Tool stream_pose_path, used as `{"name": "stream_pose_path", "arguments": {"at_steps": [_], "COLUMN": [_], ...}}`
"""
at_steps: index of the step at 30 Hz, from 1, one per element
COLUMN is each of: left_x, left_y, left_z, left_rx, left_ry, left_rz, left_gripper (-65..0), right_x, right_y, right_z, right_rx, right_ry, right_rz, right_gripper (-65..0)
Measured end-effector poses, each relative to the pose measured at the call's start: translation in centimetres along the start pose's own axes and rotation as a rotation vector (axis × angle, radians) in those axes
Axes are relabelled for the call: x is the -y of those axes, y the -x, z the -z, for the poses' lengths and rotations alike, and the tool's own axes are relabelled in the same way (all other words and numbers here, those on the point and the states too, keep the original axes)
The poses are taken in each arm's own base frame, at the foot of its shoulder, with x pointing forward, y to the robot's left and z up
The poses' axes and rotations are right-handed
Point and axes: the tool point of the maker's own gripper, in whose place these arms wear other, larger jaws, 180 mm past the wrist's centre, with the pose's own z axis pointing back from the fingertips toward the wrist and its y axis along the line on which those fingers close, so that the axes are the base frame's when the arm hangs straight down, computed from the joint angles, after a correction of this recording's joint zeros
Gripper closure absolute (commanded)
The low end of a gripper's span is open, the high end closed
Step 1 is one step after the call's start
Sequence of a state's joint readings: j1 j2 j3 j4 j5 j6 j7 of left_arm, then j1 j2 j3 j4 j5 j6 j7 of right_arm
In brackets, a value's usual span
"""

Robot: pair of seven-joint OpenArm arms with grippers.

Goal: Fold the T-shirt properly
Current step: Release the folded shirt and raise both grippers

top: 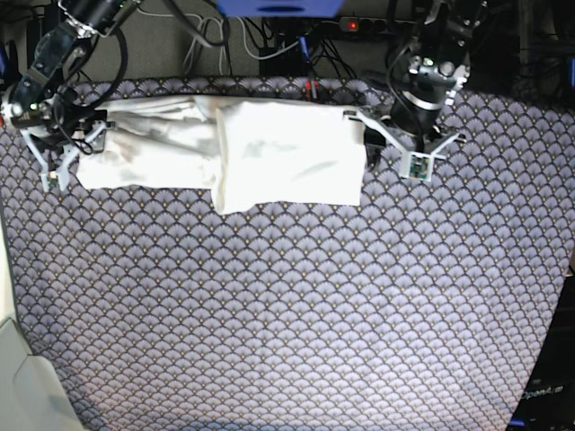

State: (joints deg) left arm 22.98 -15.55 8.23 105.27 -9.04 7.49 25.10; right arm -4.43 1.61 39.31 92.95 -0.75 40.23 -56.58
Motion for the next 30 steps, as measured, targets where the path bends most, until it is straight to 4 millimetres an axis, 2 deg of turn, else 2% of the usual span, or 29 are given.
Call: {"name": "stream_pose_path", "arguments": {"at_steps": [7,13,20,22,24,29,30], "left_x": [0.0,0.0,-0.1,-0.1,-0.1,-0.1,-0.1], "left_y": [0.0,0.0,0.0,0.0,0.0,0.0,0.0], "left_z": [0.0,0.0,0.0,0.0,0.0,0.0,0.0], "left_rx": [-0.001,0.0,-0.001,-0.002,-0.001,-0.001,-0.001], "left_ry": [0.0,0.0,-0.001,-0.001,-0.001,-0.001,-0.001], "left_rz": [0.0,-0.001,0.002,0.002,0.003,0.003,0.002], "left_gripper": [-31.2,-31.2,-31.2,-31.2,-31.2,-31.2,-31.2], "right_x": [-0.2,-2.5,-3.7,-3.8,-3.8,-4.2,-4.2], "right_y": [0.0,0.1,0.4,0.4,0.3,0.4,0.4], "right_z": [0.0,-0.2,-0.6,-0.7,-0.6,-0.5,-0.5], "right_rx": [-0.001,0.085,0.124,0.125,0.124,0.114,0.114], "right_ry": [-0.006,-0.133,-0.207,-0.211,-0.213,-0.228,-0.227], "right_rz": [0.005,0.106,0.153,0.155,0.155,0.151,0.149], "right_gripper": [-45.2,-45.1,-43.9,-38.9,-30.7,-1.5,0.0]}}
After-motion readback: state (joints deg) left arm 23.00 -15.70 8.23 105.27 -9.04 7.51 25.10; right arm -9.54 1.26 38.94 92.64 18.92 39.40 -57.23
